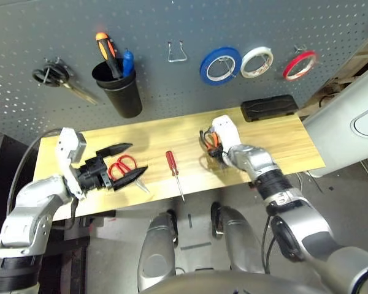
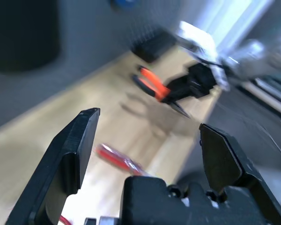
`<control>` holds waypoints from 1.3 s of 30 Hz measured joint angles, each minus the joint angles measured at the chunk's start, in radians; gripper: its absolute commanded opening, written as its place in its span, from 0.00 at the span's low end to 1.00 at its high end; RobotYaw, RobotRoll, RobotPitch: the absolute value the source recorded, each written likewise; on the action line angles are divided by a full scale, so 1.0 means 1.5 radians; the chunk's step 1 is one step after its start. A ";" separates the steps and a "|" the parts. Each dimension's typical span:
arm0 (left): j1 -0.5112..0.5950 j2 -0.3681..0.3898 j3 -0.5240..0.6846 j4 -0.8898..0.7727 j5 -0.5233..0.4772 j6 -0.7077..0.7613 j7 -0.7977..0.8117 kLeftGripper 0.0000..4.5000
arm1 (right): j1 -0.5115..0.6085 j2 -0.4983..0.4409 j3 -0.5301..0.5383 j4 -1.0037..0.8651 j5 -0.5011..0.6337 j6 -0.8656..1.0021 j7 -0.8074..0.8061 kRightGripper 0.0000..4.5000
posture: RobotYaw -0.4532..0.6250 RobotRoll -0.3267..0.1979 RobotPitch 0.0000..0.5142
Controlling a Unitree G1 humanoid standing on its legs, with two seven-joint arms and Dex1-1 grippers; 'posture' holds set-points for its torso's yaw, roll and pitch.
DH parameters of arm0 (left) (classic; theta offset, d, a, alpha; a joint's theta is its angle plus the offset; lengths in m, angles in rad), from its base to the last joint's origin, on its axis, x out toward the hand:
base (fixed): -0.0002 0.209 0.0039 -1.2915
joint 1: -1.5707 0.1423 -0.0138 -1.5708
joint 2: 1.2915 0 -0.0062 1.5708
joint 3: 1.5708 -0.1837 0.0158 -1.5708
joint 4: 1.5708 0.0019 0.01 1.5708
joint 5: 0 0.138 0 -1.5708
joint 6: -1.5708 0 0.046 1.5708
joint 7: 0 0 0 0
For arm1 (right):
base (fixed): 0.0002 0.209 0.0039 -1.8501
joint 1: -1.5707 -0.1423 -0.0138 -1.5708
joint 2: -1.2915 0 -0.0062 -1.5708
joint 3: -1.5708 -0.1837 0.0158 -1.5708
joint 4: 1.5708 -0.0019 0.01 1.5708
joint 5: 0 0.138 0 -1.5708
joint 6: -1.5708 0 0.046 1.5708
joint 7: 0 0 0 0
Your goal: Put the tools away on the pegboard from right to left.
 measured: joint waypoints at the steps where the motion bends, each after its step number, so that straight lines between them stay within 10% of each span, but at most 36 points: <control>1: -0.008 0.000 0.012 -0.001 -0.007 0.003 0.007 1.00 | 0.010 -0.018 0.002 -0.041 0.000 -0.008 0.009 0.46 | 0.48 0.62 0.19; 20: -0.065 0.105 0.121 -0.081 -0.186 0.192 0.048 1.00 | -0.074 -0.054 -0.062 -0.252 0.093 -0.161 0.086 0.46 | 0.50 0.62 0.10; 39: -0.112 0.113 0.128 -0.072 -0.147 0.190 0.083 1.00 | -0.335 0.107 -0.083 0.207 0.050 -0.587 -0.035 0.46 | 0.51 0.62 0.09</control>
